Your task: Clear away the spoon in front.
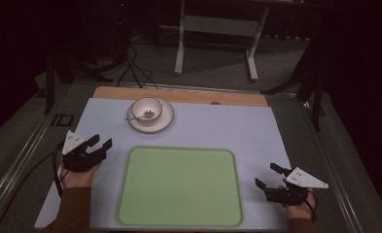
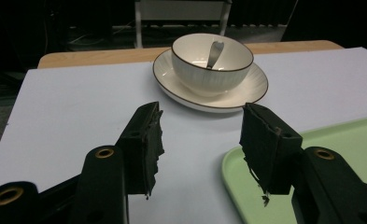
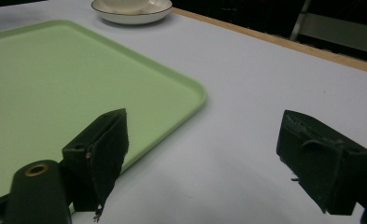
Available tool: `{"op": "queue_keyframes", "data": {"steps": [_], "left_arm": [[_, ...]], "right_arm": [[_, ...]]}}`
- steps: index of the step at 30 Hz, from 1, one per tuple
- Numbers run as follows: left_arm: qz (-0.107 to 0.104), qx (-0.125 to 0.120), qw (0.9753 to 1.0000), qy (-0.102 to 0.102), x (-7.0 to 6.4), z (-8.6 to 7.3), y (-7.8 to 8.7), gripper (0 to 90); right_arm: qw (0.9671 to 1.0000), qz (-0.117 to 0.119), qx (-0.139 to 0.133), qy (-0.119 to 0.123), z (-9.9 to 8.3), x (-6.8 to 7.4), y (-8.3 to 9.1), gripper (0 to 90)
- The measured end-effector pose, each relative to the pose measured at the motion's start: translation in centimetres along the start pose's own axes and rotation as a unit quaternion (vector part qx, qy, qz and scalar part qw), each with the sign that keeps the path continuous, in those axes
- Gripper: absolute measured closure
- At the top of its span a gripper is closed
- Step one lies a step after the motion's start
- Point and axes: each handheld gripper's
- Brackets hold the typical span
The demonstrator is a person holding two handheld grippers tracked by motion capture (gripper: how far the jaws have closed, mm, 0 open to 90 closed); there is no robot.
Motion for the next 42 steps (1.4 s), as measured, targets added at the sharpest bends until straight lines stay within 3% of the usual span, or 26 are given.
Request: {"op": "queue_keyframes", "data": {"steps": [19,42], "left_arm": [[-0.01,0.012,0.9995,-0.028,-0.6,2.3,-1.9,47.9],[-0.022,0.019,0.999,-0.034,-1.0,2.1,-4.2,46.4]], "right_arm": [[1.0,0.002,0.003,0.003,0.0,0.0,-0.1,16.5],[0.9991,0.023,0.03,0.02,-0.1,0.6,-0.9,16.5]]}}
Point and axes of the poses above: each handheld gripper's, and its own axes: y roughly backward along the jaws, z roughly out of its top, x roughly to its left, and after that the axes turned 7 degrees about -z, right-handed
